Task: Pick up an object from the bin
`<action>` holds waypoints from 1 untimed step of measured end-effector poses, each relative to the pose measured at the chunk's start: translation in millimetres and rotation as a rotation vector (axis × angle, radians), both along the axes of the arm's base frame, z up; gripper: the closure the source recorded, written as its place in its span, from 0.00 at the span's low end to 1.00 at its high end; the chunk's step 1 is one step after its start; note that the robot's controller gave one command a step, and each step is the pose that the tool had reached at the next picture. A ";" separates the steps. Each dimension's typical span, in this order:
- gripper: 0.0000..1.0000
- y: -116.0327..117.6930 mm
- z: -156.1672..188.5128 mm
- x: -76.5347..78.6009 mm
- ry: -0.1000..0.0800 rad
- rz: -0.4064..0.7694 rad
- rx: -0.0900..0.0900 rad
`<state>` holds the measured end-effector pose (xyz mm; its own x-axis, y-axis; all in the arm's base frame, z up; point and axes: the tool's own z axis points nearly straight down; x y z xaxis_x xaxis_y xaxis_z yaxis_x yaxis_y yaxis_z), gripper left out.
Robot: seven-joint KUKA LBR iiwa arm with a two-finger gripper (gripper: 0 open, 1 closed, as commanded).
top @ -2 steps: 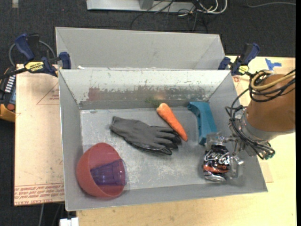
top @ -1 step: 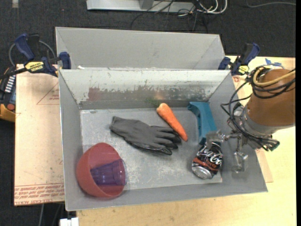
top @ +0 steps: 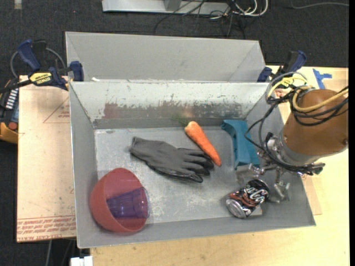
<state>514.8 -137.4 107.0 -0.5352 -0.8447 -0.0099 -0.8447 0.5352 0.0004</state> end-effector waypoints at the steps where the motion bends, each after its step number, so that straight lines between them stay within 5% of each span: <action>1: 1.00 -0.5 -34.4 29.0 0.008 -0.219 0.014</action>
Offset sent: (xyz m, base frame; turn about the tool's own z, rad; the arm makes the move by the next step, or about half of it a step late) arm 0.0000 0.0000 0.0000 0.0000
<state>543.8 -137.9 72.7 -0.7060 -0.7080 -0.0165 -0.7082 0.7059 0.0153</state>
